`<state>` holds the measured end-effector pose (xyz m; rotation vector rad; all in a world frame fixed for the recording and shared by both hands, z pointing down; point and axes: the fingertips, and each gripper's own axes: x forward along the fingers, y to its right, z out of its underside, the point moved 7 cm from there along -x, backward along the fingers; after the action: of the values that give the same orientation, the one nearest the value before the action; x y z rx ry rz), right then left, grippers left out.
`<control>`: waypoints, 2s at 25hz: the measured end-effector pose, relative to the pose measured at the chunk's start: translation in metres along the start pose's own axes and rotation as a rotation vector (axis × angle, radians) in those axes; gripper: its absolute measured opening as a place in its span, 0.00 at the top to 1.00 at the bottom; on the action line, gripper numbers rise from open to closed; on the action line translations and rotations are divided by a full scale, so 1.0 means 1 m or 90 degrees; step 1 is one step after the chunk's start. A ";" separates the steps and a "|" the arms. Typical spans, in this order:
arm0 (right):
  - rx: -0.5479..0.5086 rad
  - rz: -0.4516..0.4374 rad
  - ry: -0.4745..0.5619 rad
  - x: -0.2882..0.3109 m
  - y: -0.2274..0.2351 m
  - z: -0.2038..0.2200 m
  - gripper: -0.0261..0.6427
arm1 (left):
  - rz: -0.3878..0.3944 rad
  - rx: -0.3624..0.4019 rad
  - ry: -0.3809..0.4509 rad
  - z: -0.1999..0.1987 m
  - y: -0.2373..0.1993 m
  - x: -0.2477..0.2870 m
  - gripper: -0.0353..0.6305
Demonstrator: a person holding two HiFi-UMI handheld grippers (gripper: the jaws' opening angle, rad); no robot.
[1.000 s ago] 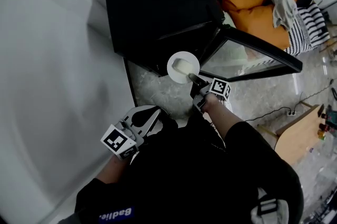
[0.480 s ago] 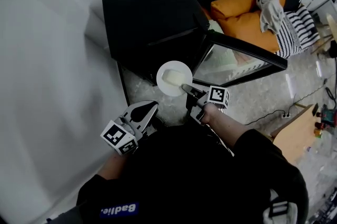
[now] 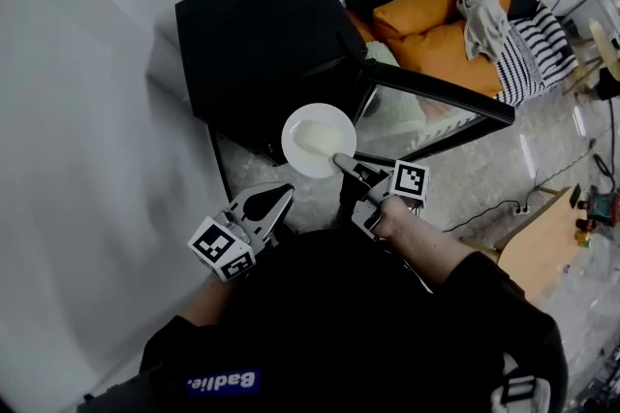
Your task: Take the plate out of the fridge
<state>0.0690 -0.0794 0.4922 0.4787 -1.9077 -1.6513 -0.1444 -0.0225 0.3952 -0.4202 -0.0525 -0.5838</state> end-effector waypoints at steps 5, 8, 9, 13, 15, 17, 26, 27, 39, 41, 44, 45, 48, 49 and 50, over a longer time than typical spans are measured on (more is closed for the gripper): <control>0.001 -0.020 0.008 -0.008 -0.022 0.000 0.93 | 0.005 0.008 -0.010 0.005 -0.001 0.005 0.94; -0.001 -0.023 0.014 -0.011 -0.033 0.001 0.93 | 0.006 0.011 -0.017 0.005 0.003 0.006 0.94; -0.001 -0.025 0.016 -0.012 -0.036 0.001 0.93 | 0.005 0.015 -0.019 0.005 0.003 0.007 0.94; -0.001 -0.037 0.018 -0.015 -0.047 0.004 0.93 | 0.007 0.031 -0.023 0.008 0.003 0.008 0.94; -0.001 -0.043 0.016 -0.016 -0.054 0.008 0.93 | 0.009 0.037 -0.022 0.009 0.004 0.008 0.94; 0.000 -0.051 0.015 -0.017 -0.061 0.011 0.93 | 0.008 0.042 -0.023 0.008 0.006 0.008 0.94; -0.009 -0.040 0.002 -0.019 -0.065 0.018 0.93 | 0.007 0.054 -0.027 0.004 0.010 0.010 0.94; -0.009 -0.039 0.003 -0.019 -0.064 0.018 0.93 | 0.008 0.058 -0.028 0.004 0.010 0.010 0.94; -0.018 -0.049 0.009 -0.020 -0.066 0.018 0.93 | 0.008 0.057 -0.029 0.006 0.010 0.009 0.94; -0.019 -0.049 0.009 -0.020 -0.065 0.018 0.93 | 0.008 0.062 -0.029 0.007 0.009 0.008 0.94; -0.024 -0.047 0.007 -0.020 -0.066 0.018 0.93 | 0.008 0.066 -0.030 0.007 0.010 0.008 0.94; -0.025 -0.046 0.006 -0.019 -0.066 0.018 0.93 | 0.007 0.065 -0.029 0.007 0.010 0.008 0.94; -0.029 -0.044 0.003 -0.018 -0.066 0.018 0.93 | 0.009 0.062 -0.029 0.006 0.011 0.008 0.94; -0.030 -0.043 0.002 -0.018 -0.066 0.018 0.93 | 0.008 0.057 -0.028 0.005 0.012 0.008 0.94; -0.029 -0.043 0.001 -0.018 -0.066 0.018 0.93 | 0.007 0.053 -0.028 0.005 0.012 0.008 0.94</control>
<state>0.0651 -0.0660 0.4231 0.5313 -1.8671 -1.7342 -0.1305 -0.0156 0.3962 -0.3518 -0.1167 -0.5588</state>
